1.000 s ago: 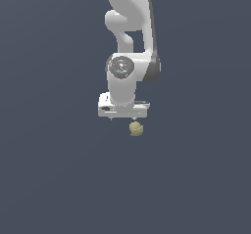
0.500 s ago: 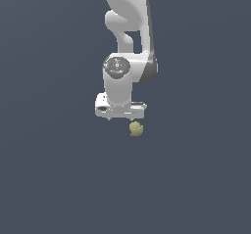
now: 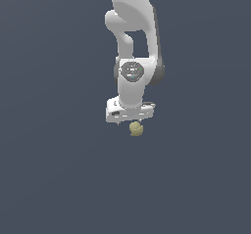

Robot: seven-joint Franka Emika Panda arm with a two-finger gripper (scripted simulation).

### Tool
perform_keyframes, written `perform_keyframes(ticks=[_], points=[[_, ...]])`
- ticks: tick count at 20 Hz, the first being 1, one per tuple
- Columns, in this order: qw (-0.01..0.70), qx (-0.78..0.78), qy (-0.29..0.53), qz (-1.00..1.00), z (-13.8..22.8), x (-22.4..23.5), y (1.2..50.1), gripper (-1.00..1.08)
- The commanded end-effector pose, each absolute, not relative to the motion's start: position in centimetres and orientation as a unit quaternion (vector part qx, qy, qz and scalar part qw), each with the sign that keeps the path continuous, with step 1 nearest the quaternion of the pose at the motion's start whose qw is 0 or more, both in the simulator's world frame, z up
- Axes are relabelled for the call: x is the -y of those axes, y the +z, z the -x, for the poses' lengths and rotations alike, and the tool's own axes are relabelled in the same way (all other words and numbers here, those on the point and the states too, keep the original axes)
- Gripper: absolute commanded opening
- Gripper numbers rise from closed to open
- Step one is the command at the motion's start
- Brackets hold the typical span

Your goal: Pick up the object and move it to a goal position.

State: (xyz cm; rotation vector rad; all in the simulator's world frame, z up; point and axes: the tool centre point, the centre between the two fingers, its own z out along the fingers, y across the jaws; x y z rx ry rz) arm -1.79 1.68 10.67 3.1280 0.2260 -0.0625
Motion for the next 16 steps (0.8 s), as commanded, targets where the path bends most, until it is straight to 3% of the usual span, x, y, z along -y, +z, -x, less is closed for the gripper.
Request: perform_keyframes(ticks=[1,16], points=[[0.002,-0.105,-0.012,-0.994,1.8,-3.1,10.0,1.00],[0.000,-0.153,-0.001,-0.988,2.0,-5.3,8.2,1.00]])
